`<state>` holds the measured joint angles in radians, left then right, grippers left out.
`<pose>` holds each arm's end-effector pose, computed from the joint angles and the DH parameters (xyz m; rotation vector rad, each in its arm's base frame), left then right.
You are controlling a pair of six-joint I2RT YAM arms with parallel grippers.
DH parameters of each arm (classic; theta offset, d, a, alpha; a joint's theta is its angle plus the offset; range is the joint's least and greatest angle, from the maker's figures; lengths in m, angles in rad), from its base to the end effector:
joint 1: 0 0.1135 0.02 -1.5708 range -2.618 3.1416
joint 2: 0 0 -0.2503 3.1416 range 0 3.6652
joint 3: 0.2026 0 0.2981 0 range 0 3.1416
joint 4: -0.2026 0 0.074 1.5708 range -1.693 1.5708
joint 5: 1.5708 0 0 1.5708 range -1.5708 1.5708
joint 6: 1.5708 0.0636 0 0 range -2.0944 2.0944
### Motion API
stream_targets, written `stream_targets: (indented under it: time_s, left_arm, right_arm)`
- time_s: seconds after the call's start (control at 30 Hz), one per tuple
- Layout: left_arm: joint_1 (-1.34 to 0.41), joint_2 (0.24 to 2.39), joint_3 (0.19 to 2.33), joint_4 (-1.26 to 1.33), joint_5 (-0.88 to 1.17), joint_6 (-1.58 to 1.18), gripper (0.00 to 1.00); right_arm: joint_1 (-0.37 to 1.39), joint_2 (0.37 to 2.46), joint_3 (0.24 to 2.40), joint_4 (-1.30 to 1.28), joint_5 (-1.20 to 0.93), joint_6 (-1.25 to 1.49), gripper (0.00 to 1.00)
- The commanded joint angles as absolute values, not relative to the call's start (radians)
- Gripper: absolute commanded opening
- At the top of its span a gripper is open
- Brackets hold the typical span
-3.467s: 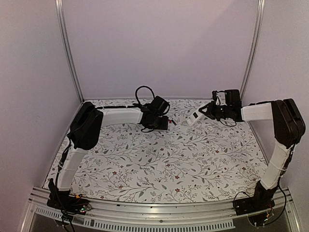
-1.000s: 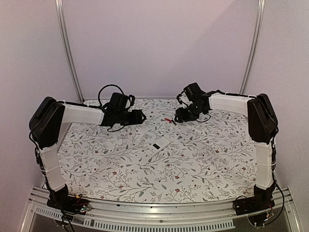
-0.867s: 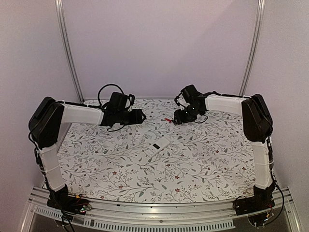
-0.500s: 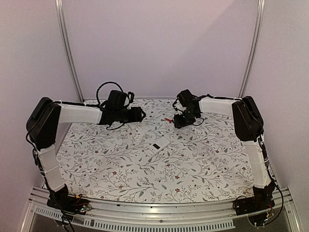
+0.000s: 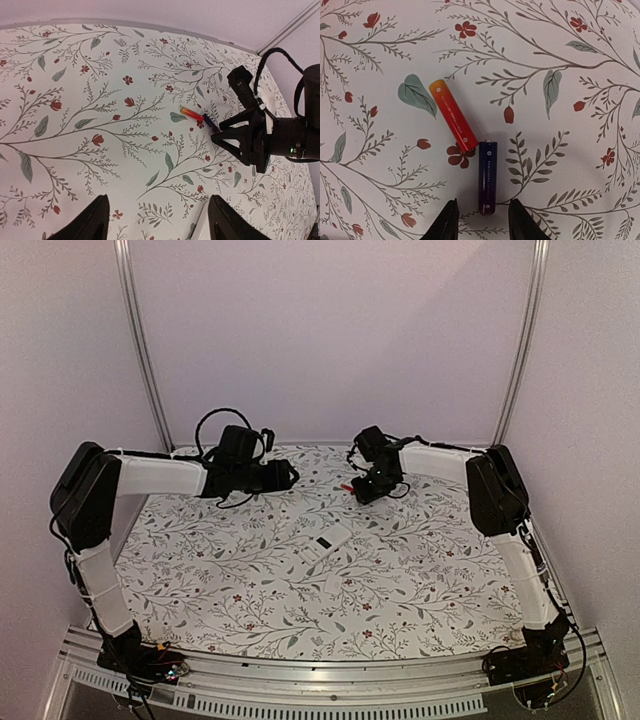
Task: Load the batteries into the remote control
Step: Pick up the battery at the center of the board, then place the battery at the center of the board.
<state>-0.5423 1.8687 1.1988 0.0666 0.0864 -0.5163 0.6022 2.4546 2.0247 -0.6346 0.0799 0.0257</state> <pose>0.4021 -0.2487 0.1406 0.0806 2.2557 -0.6828 0.4731 0.3190 0.0849 -0.7226 2.5329 0.1103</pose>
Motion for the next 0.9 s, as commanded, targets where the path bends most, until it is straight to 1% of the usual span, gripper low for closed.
stream_targets:
  time_s: [0.0,0.07,0.13,0.33,0.47,0.57,0.67,0.87]
  left_arm:
    - [-0.522,1.833,1.181,0.073,0.095,-0.509,0.68]
    - [-0.519,1.829,1.178,0.075,0.1,-0.511,0.68]
    - [-0.516,1.825,1.174,0.074,0.101,-0.511,0.68]
    - [-0.506,1.818,1.172,0.072,0.106,-0.511,0.68]
    - [-0.505,1.815,1.167,0.075,0.108,-0.517,0.68]
    - [-0.505,1.811,1.165,0.079,0.117,-0.527,0.68]
    - [-0.506,1.8,1.152,0.088,0.126,-0.536,0.68]
    - [-0.515,1.808,1.147,0.076,0.132,-0.512,0.69]
  right_arm:
    - [0.611,2.521,2.084,-0.679,0.106,0.011,0.33]
    - [0.611,2.537,2.108,-0.693,0.107,0.011,0.32]
    - [0.611,2.549,2.125,-0.707,0.108,0.011,0.3]
    - [0.612,2.56,2.122,-0.722,0.124,0.012,0.18]
    - [0.611,2.533,2.066,-0.723,0.127,0.011,0.11]
    - [0.611,2.486,1.969,-0.709,0.132,0.011,0.05]
    - [0.61,2.393,1.812,-0.66,0.128,0.032,0.0]
    - [0.628,2.159,1.472,-0.538,0.05,0.077,0.0]
